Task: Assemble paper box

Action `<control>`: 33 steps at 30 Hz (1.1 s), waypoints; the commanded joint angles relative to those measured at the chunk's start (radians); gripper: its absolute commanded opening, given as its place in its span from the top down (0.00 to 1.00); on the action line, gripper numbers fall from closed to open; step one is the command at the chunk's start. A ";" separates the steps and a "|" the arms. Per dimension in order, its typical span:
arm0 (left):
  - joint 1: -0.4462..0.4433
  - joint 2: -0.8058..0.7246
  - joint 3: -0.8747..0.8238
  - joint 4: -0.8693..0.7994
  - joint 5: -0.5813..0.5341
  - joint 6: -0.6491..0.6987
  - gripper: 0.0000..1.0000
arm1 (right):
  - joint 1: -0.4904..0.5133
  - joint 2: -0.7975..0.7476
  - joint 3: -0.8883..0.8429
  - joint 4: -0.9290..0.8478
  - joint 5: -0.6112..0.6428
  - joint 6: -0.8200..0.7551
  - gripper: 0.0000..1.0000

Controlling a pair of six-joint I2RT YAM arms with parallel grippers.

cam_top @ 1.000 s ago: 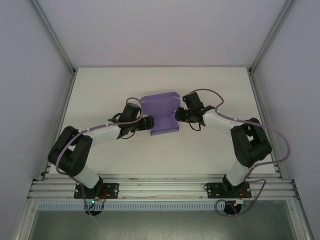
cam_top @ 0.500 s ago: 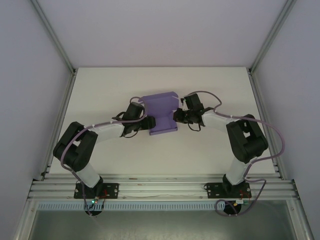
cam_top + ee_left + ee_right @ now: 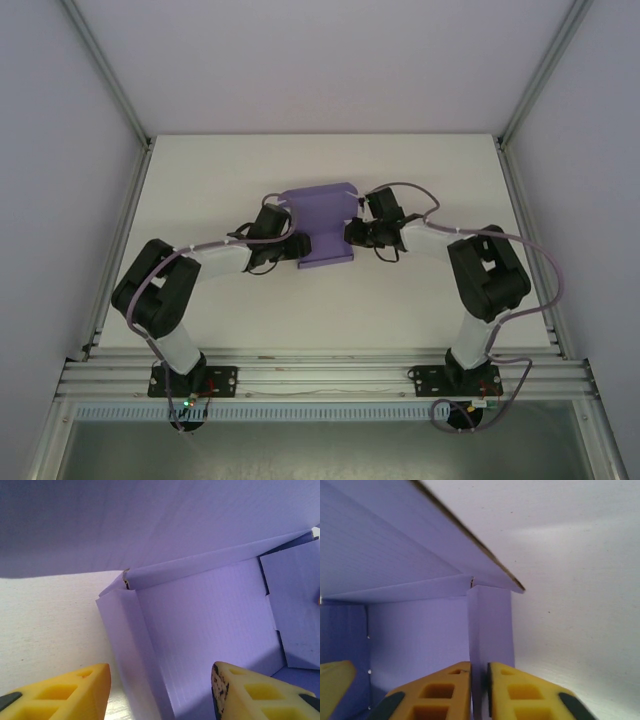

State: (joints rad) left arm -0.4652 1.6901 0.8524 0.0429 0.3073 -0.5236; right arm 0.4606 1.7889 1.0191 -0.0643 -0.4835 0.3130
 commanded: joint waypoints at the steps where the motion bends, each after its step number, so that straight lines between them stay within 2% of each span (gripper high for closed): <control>1: -0.010 0.007 0.030 0.015 -0.005 0.005 0.45 | 0.011 0.076 -0.020 -0.170 0.101 -0.014 0.90; 11: -0.015 0.008 0.048 0.010 -0.007 0.015 0.47 | 0.086 0.158 0.109 -0.387 0.341 -0.024 0.84; 14: -0.016 0.016 0.050 0.015 0.002 0.016 0.48 | 0.100 0.173 0.128 -0.416 0.377 -0.014 0.85; 17: -0.018 0.019 0.049 0.017 -0.002 0.017 0.48 | 0.105 0.176 0.135 -0.428 0.393 -0.007 0.90; 20: -0.017 0.017 0.050 0.027 0.003 0.014 0.49 | 0.129 0.209 0.186 -0.508 0.446 -0.025 0.84; 23: -0.017 0.012 0.048 0.039 0.004 0.010 0.50 | 0.160 0.244 0.229 -0.570 0.503 -0.043 0.84; 29: -0.017 0.013 0.046 0.052 0.002 0.011 0.51 | 0.178 0.294 0.288 -0.660 0.592 -0.019 0.89; 31: -0.016 0.015 0.048 0.053 -0.001 0.011 0.52 | 0.186 0.318 0.306 -0.688 0.635 -0.016 0.98; 33: -0.017 0.016 0.048 0.055 -0.001 0.009 0.52 | 0.198 0.339 0.330 -0.733 0.720 0.001 1.00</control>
State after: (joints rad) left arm -0.4725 1.6932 0.8726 0.0513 0.3031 -0.5236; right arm 0.6617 2.0014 1.3991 -0.5125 0.0956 0.2977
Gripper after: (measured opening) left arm 0.480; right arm 0.093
